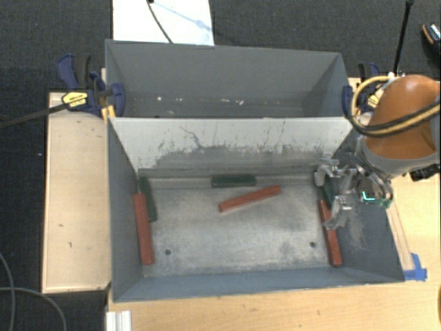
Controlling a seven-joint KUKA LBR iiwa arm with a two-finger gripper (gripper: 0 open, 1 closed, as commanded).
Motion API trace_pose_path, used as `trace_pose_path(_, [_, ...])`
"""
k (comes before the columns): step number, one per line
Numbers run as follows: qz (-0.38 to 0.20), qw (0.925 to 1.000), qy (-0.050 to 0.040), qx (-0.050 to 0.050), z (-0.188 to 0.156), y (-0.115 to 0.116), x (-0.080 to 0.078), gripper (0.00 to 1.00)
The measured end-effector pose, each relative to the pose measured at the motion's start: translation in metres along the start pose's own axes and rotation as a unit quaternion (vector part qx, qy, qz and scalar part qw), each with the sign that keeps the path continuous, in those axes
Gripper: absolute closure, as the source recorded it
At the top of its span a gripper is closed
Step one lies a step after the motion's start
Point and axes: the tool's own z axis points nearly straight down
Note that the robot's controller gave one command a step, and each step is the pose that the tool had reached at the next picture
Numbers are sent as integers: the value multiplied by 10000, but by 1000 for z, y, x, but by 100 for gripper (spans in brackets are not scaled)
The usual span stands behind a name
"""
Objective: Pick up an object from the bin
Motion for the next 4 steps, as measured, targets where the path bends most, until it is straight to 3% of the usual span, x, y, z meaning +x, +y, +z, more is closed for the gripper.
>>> trace_pose_path(1, [888,9960,-12,-17,86,81,-18,0])
trace_pose_path(2, [465,9989,-52,-10,83,128,-31,0])
trace_pose_path(3, [457,9989,-46,2,83,126,-31,100])
trace_pose_path(4, [549,9985,-75,2,-49,99,-23,100])
